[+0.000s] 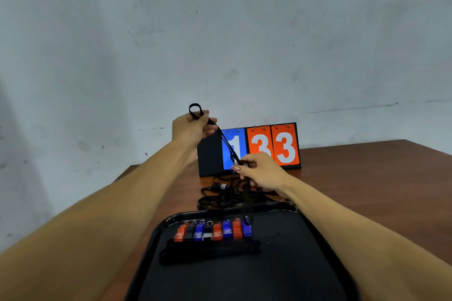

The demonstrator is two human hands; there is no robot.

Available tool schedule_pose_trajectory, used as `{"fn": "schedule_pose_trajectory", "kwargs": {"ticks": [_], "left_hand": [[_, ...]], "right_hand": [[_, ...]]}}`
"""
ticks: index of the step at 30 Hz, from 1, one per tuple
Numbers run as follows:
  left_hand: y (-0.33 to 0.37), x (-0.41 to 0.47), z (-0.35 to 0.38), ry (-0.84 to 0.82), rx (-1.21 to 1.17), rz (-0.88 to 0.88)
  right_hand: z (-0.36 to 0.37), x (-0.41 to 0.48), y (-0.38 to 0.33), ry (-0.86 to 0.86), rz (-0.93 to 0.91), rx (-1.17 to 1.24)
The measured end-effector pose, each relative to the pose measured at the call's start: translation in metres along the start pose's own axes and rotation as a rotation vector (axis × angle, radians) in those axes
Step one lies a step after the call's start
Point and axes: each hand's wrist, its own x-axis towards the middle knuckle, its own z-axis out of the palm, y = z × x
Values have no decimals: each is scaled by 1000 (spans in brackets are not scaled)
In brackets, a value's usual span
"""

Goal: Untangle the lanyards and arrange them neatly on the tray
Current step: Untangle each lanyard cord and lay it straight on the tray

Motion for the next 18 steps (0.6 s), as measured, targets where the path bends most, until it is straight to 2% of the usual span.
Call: {"fn": "schedule_pose_trajectory", "kwargs": {"ticks": [4, 9, 12, 18], "left_hand": [[-24, 16, -1, 196, -168, -58], [-55, 35, -5, 391, -196, -91], [-72, 40, -10, 356, -104, -138], [-95, 39, -22, 122, 128, -304]], "right_hand": [[-4, 9, 19, -13, 60, 72], [-10, 24, 47, 40, 109, 218], [-12, 30, 57, 87, 115, 213], [-19, 35, 56, 122, 101, 207]]}}
